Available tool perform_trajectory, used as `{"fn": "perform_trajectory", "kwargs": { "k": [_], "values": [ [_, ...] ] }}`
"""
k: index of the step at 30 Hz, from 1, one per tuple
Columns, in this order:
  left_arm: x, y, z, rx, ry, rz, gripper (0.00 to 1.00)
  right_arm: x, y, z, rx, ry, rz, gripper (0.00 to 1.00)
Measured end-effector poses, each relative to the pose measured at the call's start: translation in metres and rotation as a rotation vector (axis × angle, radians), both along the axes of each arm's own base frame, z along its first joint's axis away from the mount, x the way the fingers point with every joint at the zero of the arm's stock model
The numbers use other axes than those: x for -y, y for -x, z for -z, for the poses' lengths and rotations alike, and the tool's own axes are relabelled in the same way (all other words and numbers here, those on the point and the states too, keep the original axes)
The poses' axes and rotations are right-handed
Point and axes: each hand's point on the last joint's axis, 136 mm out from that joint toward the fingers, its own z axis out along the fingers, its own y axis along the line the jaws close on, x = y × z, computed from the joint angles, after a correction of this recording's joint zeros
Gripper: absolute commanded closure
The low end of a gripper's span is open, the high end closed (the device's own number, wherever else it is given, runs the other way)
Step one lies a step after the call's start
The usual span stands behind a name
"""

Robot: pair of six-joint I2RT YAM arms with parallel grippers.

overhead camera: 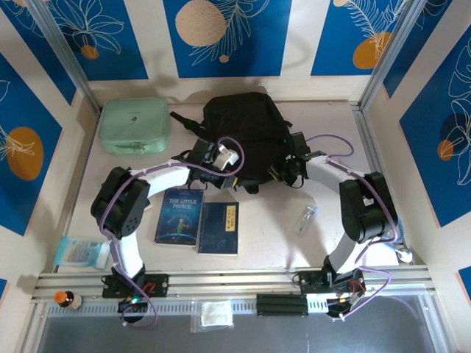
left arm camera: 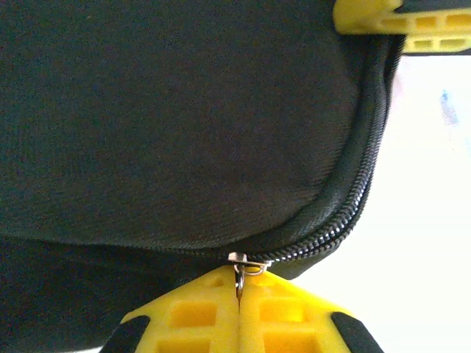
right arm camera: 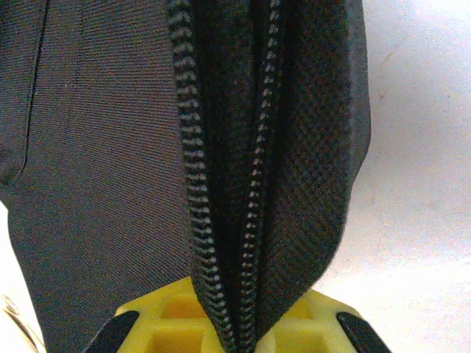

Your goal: Pack books, pencil case, and school supplies into a backpack

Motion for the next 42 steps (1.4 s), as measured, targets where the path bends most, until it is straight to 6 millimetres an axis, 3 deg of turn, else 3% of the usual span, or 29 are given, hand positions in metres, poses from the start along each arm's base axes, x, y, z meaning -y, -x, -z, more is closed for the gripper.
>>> {"fn": "perform_trajectory", "kwargs": {
  "k": [8,17,19,25,30,33,38,41,42],
  "values": [
    [-0.020,-0.005,0.003,0.038,-0.143,-0.052,1.00,0.000,0.000,0.000,0.002,0.000,-0.006,0.94],
    [-0.028,-0.027,0.005,0.056,-0.245,-0.111,1.00,0.002,-0.003,-0.002,0.017,0.010,0.003,0.93],
    [-0.026,-0.028,0.002,0.058,-0.241,-0.105,1.00,0.004,-0.003,-0.005,0.027,0.005,0.006,0.84],
    [-0.013,-0.020,-0.005,0.047,-0.202,-0.072,1.00,0.015,0.012,-0.028,0.057,-0.069,0.062,0.41],
    [0.014,-0.002,-0.012,0.038,-0.161,-0.023,1.00,0.005,0.036,-0.047,0.043,-0.203,0.114,0.23],
    [0.031,0.012,-0.015,0.029,-0.139,0.012,1.00,-0.005,0.046,-0.047,-0.003,-0.264,0.137,0.21],
    [0.041,0.021,-0.018,0.022,-0.122,0.041,1.00,-0.015,0.050,-0.039,-0.067,-0.296,0.176,0.23],
    [0.041,0.021,-0.017,0.017,-0.124,0.037,1.00,-0.018,0.045,-0.025,-0.110,-0.281,0.188,0.33],
    [0.040,0.021,-0.017,0.016,-0.126,0.037,1.00,-0.019,0.042,-0.020,-0.123,-0.273,0.192,0.43]
  ]
}}
